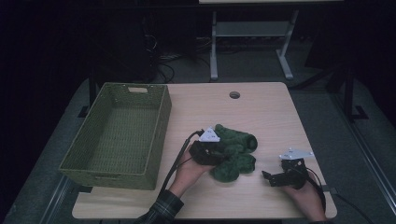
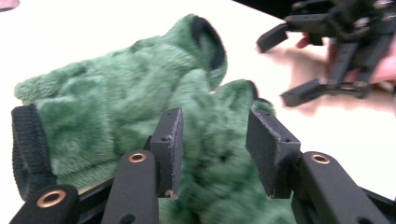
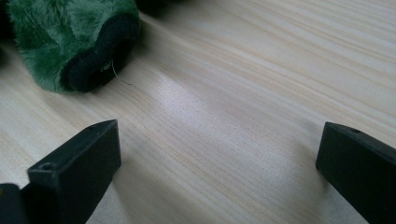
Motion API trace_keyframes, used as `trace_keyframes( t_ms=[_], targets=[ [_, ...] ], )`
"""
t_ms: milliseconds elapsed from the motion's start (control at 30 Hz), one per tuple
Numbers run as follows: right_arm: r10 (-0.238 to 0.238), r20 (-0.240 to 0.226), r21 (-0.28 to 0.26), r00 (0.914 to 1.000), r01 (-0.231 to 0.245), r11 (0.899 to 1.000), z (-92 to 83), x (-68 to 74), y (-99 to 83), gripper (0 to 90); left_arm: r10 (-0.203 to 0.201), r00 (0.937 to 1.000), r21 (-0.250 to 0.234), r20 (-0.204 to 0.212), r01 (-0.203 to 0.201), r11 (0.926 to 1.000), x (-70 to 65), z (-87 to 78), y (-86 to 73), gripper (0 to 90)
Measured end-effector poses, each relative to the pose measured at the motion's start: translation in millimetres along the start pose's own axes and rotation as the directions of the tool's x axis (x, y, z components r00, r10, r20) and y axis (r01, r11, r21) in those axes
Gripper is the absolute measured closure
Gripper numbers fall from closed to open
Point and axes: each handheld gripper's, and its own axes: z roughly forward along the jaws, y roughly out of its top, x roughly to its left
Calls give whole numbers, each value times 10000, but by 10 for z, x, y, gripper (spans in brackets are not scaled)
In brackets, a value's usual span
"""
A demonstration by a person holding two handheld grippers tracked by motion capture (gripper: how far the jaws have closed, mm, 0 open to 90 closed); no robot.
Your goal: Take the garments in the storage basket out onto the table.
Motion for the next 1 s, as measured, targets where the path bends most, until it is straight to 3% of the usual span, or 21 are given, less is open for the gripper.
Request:
trace_keyframes(
  t_ms=[100, 167, 300, 500, 667, 800, 933, 1000],
  targets=[
    [3, 1, -1, 10000, -3, 10000, 0, 0, 0, 0, -106, 9989, -5, 454, 106, 9999, -97, -55, -10, 577],
    [0, 0, 3, 10000, 0, 10000, 0, 0, 0, 0, -70, 9987, 35, 513, 68, 10000, -124, -60, -19, 601],
    [13, -14, 1, 10000, -13, 10000, 1, 1, 0, 0, -216, 9955, 95, 922, 209, 9997, -291, -39, -138, 636],
    [-5, 2, 0, 10000, 5, 10000, 0, 0, 0, 0, -103, 9941, 294, 1078, 72, 9995, -454, 82, -237, 641],
    [-15, -1, -4, 10000, 15, 10000, 0, -1, 0, 0, 322, 9972, 898, 676, -382, 9952, -459, 260, -303, 602],
    [-37, -9, -10, 10000, 37, 10000, -9, 2, -6, 11, 364, 9983, 1227, 450, -417, 9916, -401, 360, -376, 590],
    [-29, -2, -108, 10000, 29, 9999, -61, 9, -10, 180, 277, 9987, 1221, 433, -328, 9920, -358, 412, -419, 594],
    [-36, -75, -132, 10000, 35, 9999, -78, 8, -2, 191, 232, 9990, 1163, 386, -276, 9928, -351, 421, -423, 606]
  ],
)
